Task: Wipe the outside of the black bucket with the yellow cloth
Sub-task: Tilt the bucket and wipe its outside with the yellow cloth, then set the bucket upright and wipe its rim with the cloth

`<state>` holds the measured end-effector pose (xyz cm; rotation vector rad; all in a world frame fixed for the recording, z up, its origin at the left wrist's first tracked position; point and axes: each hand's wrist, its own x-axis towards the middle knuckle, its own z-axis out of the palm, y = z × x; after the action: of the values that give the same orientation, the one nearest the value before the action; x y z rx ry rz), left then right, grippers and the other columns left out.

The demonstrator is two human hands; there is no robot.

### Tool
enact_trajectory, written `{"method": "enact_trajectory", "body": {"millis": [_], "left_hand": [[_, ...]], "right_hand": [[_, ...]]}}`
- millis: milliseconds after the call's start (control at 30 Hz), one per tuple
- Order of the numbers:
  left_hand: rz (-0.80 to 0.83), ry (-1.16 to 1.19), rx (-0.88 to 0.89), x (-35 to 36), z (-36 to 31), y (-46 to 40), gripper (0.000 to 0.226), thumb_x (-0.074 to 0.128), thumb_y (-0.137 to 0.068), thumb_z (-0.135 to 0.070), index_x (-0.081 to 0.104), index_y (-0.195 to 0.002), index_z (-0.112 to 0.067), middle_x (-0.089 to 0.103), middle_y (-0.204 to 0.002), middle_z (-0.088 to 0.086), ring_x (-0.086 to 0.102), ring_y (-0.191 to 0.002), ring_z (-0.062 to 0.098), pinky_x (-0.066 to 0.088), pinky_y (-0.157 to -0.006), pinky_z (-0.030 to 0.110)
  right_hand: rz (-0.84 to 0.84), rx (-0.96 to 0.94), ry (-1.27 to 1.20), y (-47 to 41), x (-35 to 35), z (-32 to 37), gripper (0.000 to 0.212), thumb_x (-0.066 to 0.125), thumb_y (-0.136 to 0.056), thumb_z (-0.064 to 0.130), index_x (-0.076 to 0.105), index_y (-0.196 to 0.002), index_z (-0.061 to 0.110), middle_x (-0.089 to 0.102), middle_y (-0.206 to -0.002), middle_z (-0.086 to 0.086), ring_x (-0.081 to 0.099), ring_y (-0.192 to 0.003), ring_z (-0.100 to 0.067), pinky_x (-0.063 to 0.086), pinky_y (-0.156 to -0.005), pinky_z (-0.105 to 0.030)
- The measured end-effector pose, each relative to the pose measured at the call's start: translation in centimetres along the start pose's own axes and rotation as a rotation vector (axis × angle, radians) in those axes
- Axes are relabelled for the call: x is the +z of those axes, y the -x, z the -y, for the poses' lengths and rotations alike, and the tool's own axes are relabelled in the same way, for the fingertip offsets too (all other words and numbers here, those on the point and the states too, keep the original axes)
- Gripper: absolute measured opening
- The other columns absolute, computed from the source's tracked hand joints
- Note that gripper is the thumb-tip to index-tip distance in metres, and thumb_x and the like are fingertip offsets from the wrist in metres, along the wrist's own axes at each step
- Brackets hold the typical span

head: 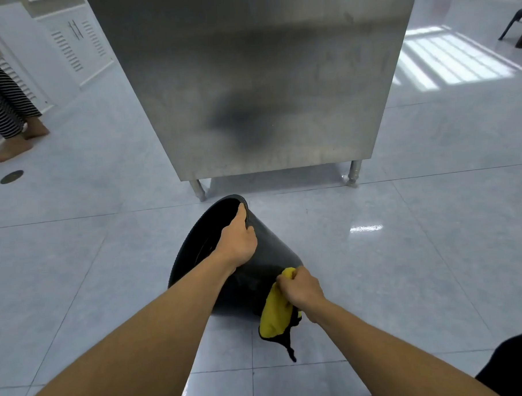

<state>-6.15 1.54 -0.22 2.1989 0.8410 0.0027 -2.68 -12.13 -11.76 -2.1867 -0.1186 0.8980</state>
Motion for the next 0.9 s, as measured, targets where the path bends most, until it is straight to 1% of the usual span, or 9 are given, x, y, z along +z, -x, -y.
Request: {"method": "enact_trajectory", "body": {"millis": [67,167,267,367,433,567,700,833,900], "left_hand": [[0.041,-0.049,0.052,0.3,0.0,-0.1,0.074,0.05,-0.1,-0.012,0.006,-0.159,-0.02,0.024,-0.162,0.008,0.029,-0.146,0.03,0.028,-0.116,0.037],[0.065,-0.125,0.126,0.7,-0.2,0.0,0.077,0.058,-0.095,-0.011,0.013,-0.158,-0.015,0.03,-0.159,0.01,0.032,-0.144,0.029,0.031,-0.114,0.035],[0.032,-0.203,0.183,1.2,-0.2,0.0,0.06,0.062,-0.093,-0.015,0.037,-0.147,-0.012,0.051,-0.142,0.013,0.05,-0.128,0.031,0.043,-0.103,0.036],[0.043,-0.261,0.268,1.6,-0.1,0.3,0.026,0.065,-0.088,-0.015,0.055,-0.112,-0.014,0.064,-0.105,0.008,0.062,-0.096,0.027,0.054,-0.086,0.046],[0.076,-0.304,0.301,1.9,-0.1,0.6,0.021,0.064,-0.088,-0.013,0.052,-0.105,-0.017,0.062,-0.096,0.004,0.061,-0.087,0.024,0.055,-0.08,0.047],[0.173,-0.394,0.325,2.6,0.1,1.1,0.026,0.059,-0.09,-0.012,0.048,-0.112,-0.021,0.06,-0.099,0.005,0.06,-0.085,0.026,0.055,-0.077,0.046],[0.333,-0.508,0.321,3.6,0.2,1.4,0.027,0.051,-0.089,-0.009,0.047,-0.114,-0.018,0.055,-0.101,0.009,0.056,-0.087,0.03,0.05,-0.073,0.044],[0.438,-0.625,0.291,4.9,1.1,1.9,0.013,0.051,-0.087,-0.01,0.052,-0.099,-0.015,0.058,-0.099,0.011,0.059,-0.088,0.032,0.054,-0.076,0.045],[0.455,-0.634,0.279,5.2,1.4,1.9,0.009,0.051,-0.088,-0.01,0.052,-0.096,-0.015,0.057,-0.097,0.01,0.059,-0.087,0.032,0.053,-0.074,0.043]], "right_hand": [[0.062,0.011,-0.128,0.1,-0.7,-0.1,0.038,0.063,-0.087,0.042,0.053,-0.109,0.013,0.061,-0.11,-0.013,0.06,-0.096,-0.027,0.055,-0.089,-0.048],[0.122,0.019,-0.26,0.3,-1.8,0.2,0.049,0.077,-0.078,0.038,0.057,-0.112,0.01,0.063,-0.111,-0.015,0.061,-0.095,-0.025,0.055,-0.087,-0.045],[0.089,-0.027,-0.362,0.5,-3.1,0.5,0.053,0.085,-0.072,0.043,0.056,-0.101,0.012,0.062,-0.098,-0.003,0.059,-0.087,-0.017,0.052,-0.076,-0.035],[-0.037,-0.078,-0.396,0.3,-5.1,1.3,0.047,0.081,-0.075,0.048,0.054,-0.093,0.015,0.06,-0.09,-0.005,0.058,-0.079,-0.018,0.047,-0.068,-0.034],[-0.128,-0.115,-0.359,0.2,-6.6,2.1,0.037,0.068,-0.081,0.046,0.055,-0.089,0.013,0.058,-0.086,-0.005,0.055,-0.075,-0.019,0.046,-0.068,-0.036],[-0.219,-0.148,-0.109,0.3,-9.0,3.6,0.019,0.057,-0.08,0.034,0.052,-0.089,0.018,0.059,-0.086,0.001,0.055,-0.077,-0.019,0.045,-0.067,-0.035],[-0.273,-0.158,0.102,0.7,-10.5,4.7,0.045,0.071,-0.081,0.031,0.049,-0.118,0.016,0.053,-0.102,-0.002,0.054,-0.094,-0.026,0.043,-0.074,-0.034],[-0.358,-0.155,0.216,1.0,-11.9,5.9,0.044,0.086,-0.071,0.037,0.061,-0.086,0.005,0.058,-0.075,-0.003,0.058,-0.067,-0.021,0.047,-0.055,-0.031],[-0.335,-0.149,0.266,1.2,-12.2,6.5,0.04,0.087,-0.07,0.038,0.063,-0.084,0.008,0.059,-0.073,-0.003,0.053,-0.061,-0.016,0.042,-0.051,-0.028]]}}
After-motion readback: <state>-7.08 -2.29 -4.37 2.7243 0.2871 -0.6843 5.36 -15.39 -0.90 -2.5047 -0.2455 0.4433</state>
